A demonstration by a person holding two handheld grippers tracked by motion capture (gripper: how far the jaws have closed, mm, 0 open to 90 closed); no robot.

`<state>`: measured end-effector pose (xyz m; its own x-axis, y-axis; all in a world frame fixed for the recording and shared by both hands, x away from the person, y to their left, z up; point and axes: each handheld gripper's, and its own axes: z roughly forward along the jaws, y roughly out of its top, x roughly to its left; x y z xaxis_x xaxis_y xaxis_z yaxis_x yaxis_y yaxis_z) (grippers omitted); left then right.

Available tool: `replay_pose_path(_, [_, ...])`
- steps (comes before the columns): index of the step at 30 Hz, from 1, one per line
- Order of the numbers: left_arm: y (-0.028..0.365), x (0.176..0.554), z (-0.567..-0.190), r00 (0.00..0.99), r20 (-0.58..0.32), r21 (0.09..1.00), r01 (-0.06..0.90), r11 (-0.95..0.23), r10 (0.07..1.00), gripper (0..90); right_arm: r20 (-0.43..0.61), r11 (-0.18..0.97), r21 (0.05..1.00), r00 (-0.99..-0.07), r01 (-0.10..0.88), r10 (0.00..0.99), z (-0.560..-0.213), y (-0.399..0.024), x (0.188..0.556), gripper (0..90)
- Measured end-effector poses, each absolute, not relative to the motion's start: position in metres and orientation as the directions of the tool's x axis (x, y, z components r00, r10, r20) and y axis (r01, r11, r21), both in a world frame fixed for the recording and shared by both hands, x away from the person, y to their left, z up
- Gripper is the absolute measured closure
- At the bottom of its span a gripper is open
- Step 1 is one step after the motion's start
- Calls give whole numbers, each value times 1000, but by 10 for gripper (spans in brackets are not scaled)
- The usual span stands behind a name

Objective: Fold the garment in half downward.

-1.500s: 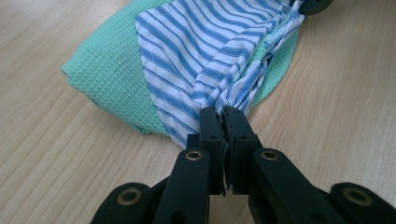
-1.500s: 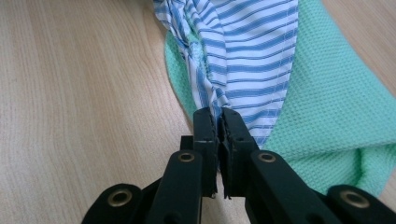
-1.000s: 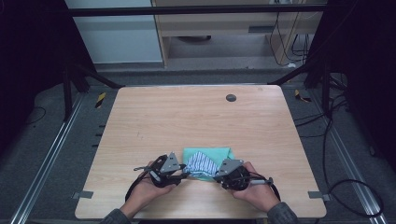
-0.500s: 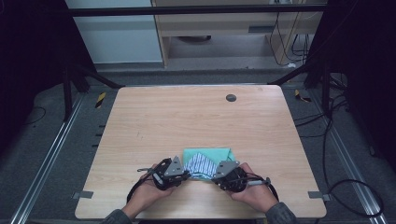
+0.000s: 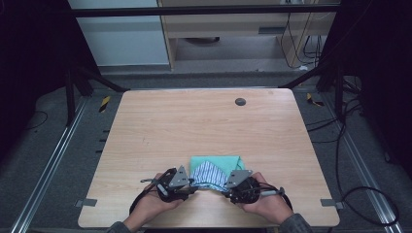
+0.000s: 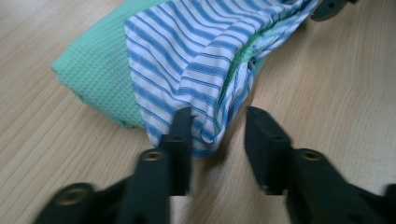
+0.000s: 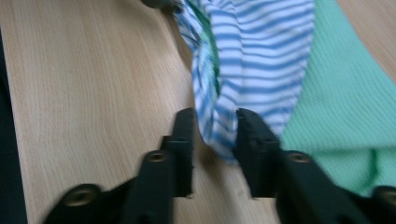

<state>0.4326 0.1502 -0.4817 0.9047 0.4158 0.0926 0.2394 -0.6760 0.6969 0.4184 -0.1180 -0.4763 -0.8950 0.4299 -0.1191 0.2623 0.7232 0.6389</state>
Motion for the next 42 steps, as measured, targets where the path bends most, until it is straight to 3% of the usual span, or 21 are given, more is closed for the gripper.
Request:
replay_pose_path(6, [167,431,-469,880,81,708,279,-649,467,389,-108,674,658,-844,336,526,-471,-150,418,329])
replay_pose_path(12, [184,445,-468,845,75,688,341,-641,530,246,-115,628,658,-769,415,629,-472,-181,426,198])
replay_pose_path(17, [201,459,-472,805,55,671,408,-619,590,163,-94,577,664,-712,476,696,-475,-197,438,150])
replay_pose_path(27, [231,479,-477,731,47,654,492,-574,680,96,-52,471,662,-592,583,805,-485,-216,463,68])
replay_pose_path(35, [252,506,-482,666,67,655,532,-536,743,60,-27,410,658,-525,631,851,-493,-222,488,66])
replay_pose_path(42, [268,527,-490,584,29,678,585,-445,811,60,-5,319,679,-430,661,903,-499,-227,508,69])
